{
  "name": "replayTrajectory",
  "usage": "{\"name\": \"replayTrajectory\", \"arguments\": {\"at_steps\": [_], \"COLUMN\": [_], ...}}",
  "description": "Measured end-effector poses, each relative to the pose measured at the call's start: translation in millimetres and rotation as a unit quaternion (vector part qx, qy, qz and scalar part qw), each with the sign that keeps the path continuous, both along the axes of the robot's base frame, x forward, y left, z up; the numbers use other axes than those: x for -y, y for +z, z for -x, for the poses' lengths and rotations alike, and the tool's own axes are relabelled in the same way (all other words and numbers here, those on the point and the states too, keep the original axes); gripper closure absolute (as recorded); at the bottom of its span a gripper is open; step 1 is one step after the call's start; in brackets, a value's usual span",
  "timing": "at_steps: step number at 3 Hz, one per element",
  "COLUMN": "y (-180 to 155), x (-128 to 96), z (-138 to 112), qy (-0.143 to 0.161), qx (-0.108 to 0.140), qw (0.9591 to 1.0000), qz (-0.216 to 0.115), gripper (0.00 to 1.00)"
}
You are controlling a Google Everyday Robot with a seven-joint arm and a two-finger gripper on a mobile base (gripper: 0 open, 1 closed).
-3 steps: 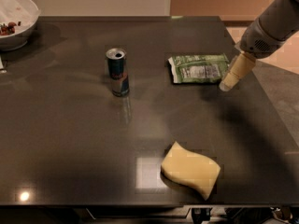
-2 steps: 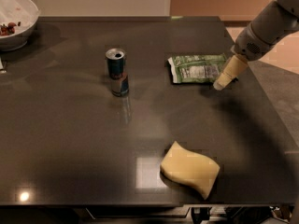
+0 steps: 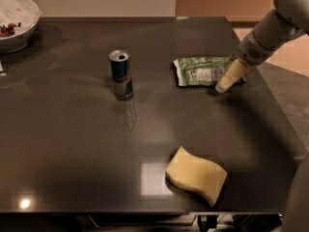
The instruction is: Move green jalapeno chip bag near redbull can
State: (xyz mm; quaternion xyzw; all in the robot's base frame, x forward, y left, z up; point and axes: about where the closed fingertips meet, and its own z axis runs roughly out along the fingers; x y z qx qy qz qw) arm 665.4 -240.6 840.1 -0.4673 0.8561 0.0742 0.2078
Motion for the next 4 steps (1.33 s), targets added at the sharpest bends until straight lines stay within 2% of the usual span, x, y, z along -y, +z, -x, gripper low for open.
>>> {"name": "replayTrajectory", "arguments": {"at_steps": [1,2,3,4], "y": [-6,-9,-6,9], "x": [1,-1,-6,-20], "z": [-6,-9,-6,6], "qy": [-0.017,-0.026,-0.026,-0.012], "qx": [0.0,-0.001,0.001,0.012], "qw": [0.9999,0.9997,0.9997,0.9998], "qz": [0.002,0.001,-0.003,-0.011], "gripper": [0.16,0.39,0.62,0.87]}}
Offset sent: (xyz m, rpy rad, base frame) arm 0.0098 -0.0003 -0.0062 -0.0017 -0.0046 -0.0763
